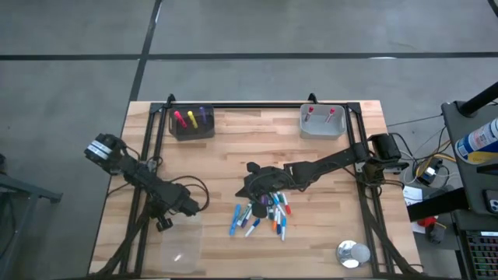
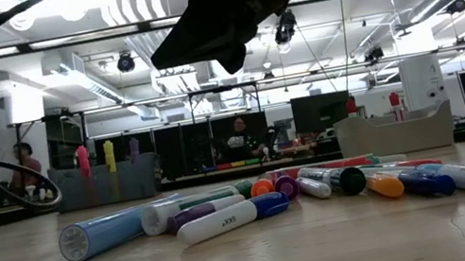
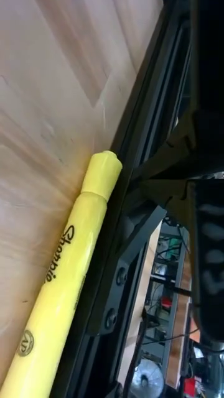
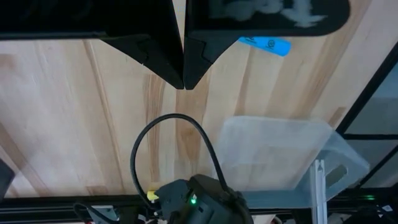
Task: Pick & Place Markers
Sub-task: Put the yellow highlighter pen into the black bin
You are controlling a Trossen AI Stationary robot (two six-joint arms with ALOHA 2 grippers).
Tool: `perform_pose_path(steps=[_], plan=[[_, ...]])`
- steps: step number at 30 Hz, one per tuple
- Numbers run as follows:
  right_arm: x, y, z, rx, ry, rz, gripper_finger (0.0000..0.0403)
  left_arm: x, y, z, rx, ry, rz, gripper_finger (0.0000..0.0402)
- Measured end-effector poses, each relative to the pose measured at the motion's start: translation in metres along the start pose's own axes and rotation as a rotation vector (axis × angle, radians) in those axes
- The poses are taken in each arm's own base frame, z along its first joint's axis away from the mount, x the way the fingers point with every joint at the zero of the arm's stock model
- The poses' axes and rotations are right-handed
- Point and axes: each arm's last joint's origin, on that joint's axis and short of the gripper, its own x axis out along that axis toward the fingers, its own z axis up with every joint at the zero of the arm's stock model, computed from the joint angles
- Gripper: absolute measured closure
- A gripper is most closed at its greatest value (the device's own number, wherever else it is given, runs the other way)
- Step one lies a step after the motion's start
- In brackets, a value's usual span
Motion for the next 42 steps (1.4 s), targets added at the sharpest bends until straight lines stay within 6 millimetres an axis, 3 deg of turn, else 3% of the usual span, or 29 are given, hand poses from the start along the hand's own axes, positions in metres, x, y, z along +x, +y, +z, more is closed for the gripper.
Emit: perform_pose_path(steps=[13,25,34,42], plan=[[0.000,0.000,0.001,-0.001,-0.004,0.001,0.0394,0.001,-0.001,0.003,-0.019,-0.032,-0.005,0.0401],[0.000,0.000,0.001,-0.004,-0.005,0.001,0.0394,-0.014,-0.012,0.002,-0.004,-0.071,-0.031,0.0401],[0.000,0.000,0.001,-0.004,-0.006,0.001,0.0394,-0.015,0.001,0.000,-0.003,-0.072,0.098,0.0402],[0.000,0.000,0.001,0.000,-0.006,0.001,0.0394,-0.016,0.009,0.006,0.063,-0.071,0.090,0.0401]])
